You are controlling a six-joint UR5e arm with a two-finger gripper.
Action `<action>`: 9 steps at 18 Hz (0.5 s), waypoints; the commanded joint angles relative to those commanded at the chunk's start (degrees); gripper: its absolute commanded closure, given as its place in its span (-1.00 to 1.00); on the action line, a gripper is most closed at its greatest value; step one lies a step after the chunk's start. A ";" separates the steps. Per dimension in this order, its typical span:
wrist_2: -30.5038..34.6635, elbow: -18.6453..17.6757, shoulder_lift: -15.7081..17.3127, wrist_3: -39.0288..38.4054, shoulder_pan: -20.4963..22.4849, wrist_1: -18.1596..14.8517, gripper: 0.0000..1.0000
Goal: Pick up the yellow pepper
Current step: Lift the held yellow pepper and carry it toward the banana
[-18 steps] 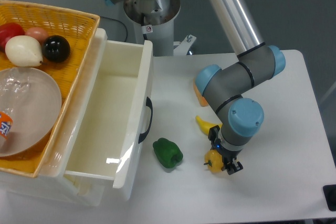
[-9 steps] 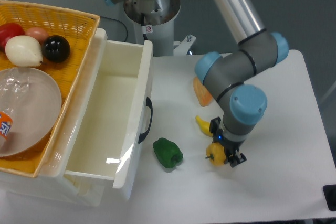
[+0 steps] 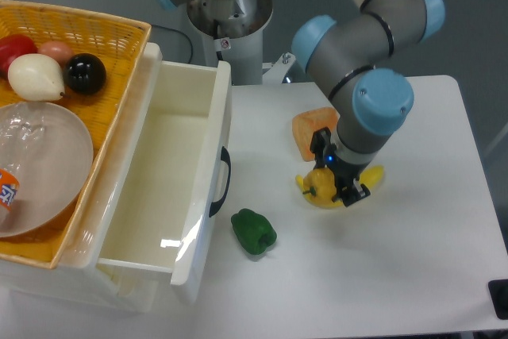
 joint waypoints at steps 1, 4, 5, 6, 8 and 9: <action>-0.17 -0.09 0.09 0.00 0.00 0.09 0.70; 0.00 -1.40 0.96 0.18 0.09 -0.09 0.70; -0.17 -1.58 1.14 0.18 -0.09 0.00 0.70; -0.18 -1.58 1.14 0.18 -0.18 0.00 0.69; -0.26 -1.50 1.23 0.09 -0.35 0.00 0.69; -0.35 -1.50 1.32 -0.17 -0.35 0.00 0.69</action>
